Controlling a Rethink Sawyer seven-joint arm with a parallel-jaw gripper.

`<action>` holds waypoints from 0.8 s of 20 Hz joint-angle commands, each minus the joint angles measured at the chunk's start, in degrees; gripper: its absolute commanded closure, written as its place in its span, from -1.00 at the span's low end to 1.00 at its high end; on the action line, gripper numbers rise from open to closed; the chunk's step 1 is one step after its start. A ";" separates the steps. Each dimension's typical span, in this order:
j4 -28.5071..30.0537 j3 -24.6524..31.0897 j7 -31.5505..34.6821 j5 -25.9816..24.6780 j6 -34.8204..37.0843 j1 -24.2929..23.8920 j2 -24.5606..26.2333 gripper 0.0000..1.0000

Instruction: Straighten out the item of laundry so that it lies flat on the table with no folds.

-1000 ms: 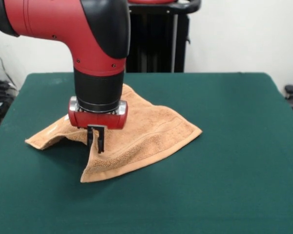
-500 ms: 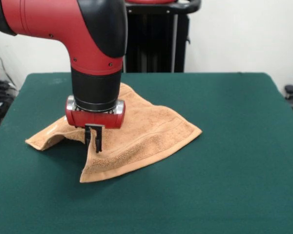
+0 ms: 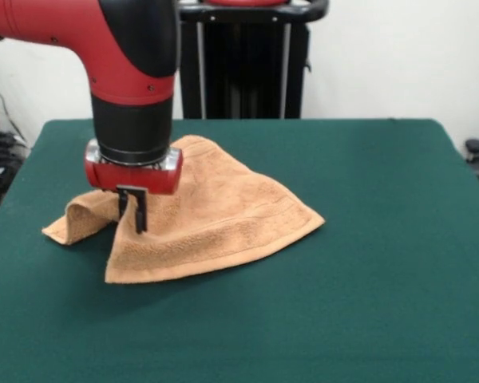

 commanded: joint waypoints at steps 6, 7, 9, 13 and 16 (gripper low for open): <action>4.91 4.45 1.66 1.90 -0.26 -0.35 0.80 1.00; 5.04 4.42 2.09 1.64 -1.21 -0.23 1.29 1.00; 4.02 4.50 2.57 1.51 -1.89 -0.01 2.46 1.00; 2.82 4.29 3.43 1.31 -2.69 0.58 3.53 1.00; 1.70 4.30 3.80 1.38 -2.79 0.99 4.46 1.00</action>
